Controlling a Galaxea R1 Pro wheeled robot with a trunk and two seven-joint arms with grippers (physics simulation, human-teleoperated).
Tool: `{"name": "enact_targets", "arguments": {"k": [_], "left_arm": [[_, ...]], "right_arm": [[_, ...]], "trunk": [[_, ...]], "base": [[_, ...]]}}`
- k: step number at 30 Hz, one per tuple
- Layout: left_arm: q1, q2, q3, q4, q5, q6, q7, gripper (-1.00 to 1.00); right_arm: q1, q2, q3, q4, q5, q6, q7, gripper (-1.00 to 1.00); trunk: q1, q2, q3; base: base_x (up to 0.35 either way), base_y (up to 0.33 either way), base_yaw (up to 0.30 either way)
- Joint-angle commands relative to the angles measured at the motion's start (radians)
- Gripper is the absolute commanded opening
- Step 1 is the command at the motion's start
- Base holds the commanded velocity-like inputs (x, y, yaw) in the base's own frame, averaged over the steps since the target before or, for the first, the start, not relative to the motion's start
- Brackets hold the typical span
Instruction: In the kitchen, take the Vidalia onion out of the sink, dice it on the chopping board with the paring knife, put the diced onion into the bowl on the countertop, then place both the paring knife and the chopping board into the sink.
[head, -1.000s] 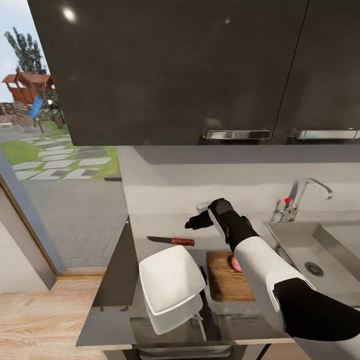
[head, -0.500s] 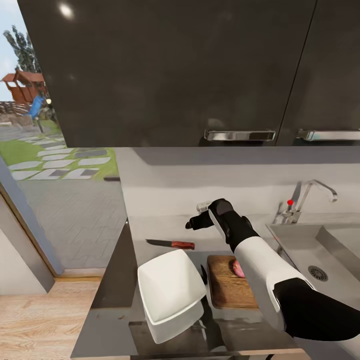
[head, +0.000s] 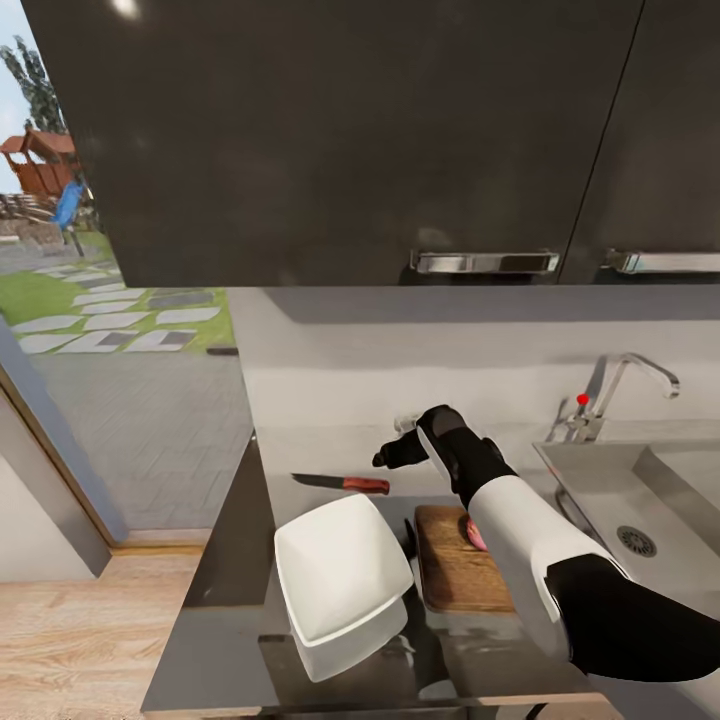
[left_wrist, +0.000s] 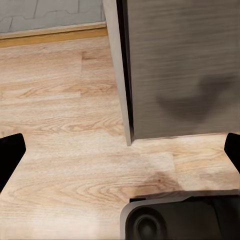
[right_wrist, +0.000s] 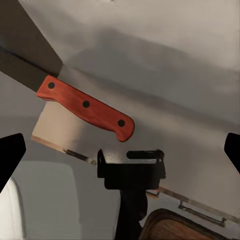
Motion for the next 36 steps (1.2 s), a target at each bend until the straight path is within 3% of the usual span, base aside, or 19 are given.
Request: {"name": "enact_targets", "arguments": {"k": [1, 11, 14, 15, 17, 18, 29, 36], "left_arm": [[0.0, 0.002, -0.008, -0.002, 0.01, -0.002, 0.004, 1.0], [0.0, 0.002, -0.008, -0.002, 0.01, -0.002, 0.004, 1.0], [0.0, 0.002, -0.008, -0.002, 0.01, -0.002, 0.004, 1.0], [0.0, 0.002, -0.008, -0.002, 0.01, -0.002, 0.004, 1.0], [0.0, 0.002, -0.008, -0.002, 0.01, -0.002, 0.004, 1.0], [0.0, 0.002, -0.008, -0.002, 0.01, -0.002, 0.004, 1.0], [0.0, 0.002, -0.008, -0.001, 0.01, -0.002, 0.004, 1.0], [0.0, 0.002, -0.008, 0.0, 0.01, -0.002, 0.004, 1.0]], "right_arm": [[-0.001, 0.0, 0.001, -0.001, 0.011, 0.002, 0.008, 1.0], [-0.001, 0.002, 0.004, 0.0, 0.015, -0.003, 0.009, 1.0], [-0.001, 0.002, 0.058, 0.0, 0.014, -0.004, 0.016, 1.0], [-0.001, 0.002, 0.117, 0.0, 0.015, -0.004, 0.037, 1.0], [-0.001, 0.001, 0.178, -0.003, 0.016, -0.004, 0.099, 1.0], [-0.001, 0.001, 0.187, -0.004, 0.017, -0.004, 0.114, 1.0], [-0.001, -0.001, 0.205, -0.01, 0.021, -0.006, 0.142, 1.0], [-0.001, -0.001, 0.205, -0.011, 0.021, -0.01, 0.141, 1.0]], "trunk": [[0.001, -0.002, -0.004], [0.001, -0.002, -0.02], [0.001, -0.002, -0.024], [0.001, -0.002, -0.026], [0.001, -0.002, -0.029], [0.001, -0.002, -0.031], [0.001, -0.002, -0.041], [0.001, -0.002, -0.041]], "base": [[0.0, 0.0, 0.0], [0.0, 0.0, 0.0], [0.0, 0.0, 0.0], [0.0, 0.0, 0.0], [0.0, 0.0, 0.0], [0.0, 0.0, 0.0], [0.002, 0.0, 0.0], [0.228, 0.0, 0.0]]}}
